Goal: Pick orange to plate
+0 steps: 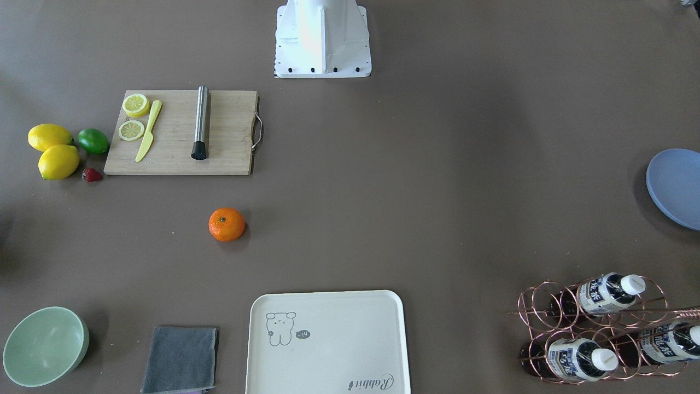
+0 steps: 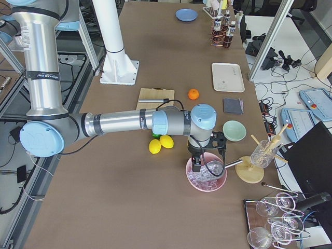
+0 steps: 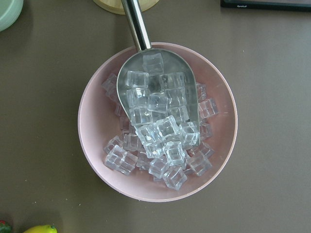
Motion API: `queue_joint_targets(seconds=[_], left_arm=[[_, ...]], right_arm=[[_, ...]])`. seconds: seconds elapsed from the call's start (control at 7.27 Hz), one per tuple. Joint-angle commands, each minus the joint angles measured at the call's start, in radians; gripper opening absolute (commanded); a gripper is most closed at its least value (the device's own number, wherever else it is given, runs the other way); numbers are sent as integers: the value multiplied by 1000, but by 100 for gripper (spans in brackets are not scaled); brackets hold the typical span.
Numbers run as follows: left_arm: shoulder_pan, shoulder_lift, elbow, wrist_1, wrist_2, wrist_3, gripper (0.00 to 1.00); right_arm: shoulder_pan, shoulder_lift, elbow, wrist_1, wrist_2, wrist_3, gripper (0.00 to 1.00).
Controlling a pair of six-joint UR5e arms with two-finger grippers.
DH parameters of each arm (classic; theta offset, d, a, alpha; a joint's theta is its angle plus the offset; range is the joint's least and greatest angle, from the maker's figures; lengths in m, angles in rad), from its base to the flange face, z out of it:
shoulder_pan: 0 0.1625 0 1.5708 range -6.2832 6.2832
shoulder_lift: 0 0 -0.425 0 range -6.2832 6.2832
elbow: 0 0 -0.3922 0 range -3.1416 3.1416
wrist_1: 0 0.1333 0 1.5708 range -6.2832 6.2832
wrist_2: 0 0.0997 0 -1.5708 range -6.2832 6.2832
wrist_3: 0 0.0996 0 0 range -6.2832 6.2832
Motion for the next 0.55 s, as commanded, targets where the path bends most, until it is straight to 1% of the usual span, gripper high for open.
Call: queue_joint_targets(seconds=[0.0, 0.41], left_arm=[[2, -1, 6, 0, 0, 3, 98], [2, -1, 9, 1, 5, 4, 98]], right_arm=[[0, 7, 2, 0, 1, -1, 100], [0, 10, 2, 1, 6, 1, 100]])
